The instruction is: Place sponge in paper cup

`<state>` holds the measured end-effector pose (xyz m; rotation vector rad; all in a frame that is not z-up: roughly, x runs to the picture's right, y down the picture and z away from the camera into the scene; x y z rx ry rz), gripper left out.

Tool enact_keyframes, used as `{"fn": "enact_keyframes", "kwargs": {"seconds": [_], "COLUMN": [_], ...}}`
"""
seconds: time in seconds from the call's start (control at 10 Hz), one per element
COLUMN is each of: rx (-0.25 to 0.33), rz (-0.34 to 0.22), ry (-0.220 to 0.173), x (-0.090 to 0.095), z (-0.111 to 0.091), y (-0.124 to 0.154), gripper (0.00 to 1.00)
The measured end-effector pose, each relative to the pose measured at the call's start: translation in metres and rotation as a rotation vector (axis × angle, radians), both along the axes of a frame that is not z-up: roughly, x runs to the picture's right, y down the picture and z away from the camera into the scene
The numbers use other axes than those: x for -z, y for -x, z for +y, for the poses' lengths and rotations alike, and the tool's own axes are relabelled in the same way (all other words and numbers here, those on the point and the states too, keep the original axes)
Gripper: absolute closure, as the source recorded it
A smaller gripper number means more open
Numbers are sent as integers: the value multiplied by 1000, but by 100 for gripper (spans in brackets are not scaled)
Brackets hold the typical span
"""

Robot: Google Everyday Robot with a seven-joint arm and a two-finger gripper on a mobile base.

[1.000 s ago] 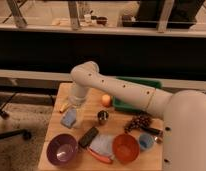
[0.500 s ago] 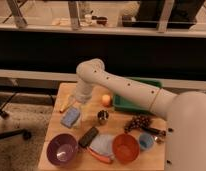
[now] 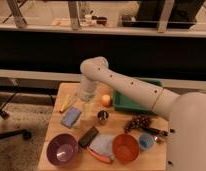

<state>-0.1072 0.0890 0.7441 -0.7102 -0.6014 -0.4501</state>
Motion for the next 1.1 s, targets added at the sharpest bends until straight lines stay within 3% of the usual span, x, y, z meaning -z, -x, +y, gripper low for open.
{"fn": "enact_keyframes", "kwargs": {"seconds": [0.8, 1.1], "rx": [-94, -123], "rz": [-20, -22], "ry": [126, 148], "x": [-1, 2], "z": [-8, -10], "y": [-32, -42], "gripper": [20, 20]}}
